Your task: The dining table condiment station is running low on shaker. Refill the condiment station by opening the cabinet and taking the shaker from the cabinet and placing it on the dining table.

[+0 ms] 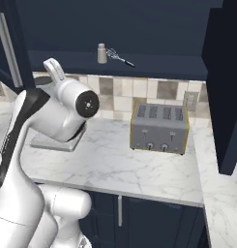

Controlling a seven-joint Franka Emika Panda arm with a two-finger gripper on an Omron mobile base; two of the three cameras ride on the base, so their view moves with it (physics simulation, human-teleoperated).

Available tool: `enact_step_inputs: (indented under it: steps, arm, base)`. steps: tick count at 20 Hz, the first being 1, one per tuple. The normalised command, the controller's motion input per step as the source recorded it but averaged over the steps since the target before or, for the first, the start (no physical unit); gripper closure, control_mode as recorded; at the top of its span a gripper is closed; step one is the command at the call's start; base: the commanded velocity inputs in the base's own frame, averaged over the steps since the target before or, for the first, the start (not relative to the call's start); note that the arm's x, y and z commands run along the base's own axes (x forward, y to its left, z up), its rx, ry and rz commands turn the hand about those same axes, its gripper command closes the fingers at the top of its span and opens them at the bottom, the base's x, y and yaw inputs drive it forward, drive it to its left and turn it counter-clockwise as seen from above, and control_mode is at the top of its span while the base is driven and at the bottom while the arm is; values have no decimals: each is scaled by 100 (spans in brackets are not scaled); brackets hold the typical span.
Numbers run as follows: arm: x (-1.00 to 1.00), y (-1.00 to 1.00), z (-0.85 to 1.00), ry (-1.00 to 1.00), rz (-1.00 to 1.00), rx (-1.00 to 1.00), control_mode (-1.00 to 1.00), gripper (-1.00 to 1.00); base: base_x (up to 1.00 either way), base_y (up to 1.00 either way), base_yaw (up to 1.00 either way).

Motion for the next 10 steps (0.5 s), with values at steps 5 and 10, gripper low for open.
enact_step_inputs:
  steps: [5,10]
  arm:
    - [28,80,-7,3,16,1,-100,-100]
    - [11,90,-5,2,18,0,-100,-100]
  base:
    - [0,0,0]
    - [0,0,0]
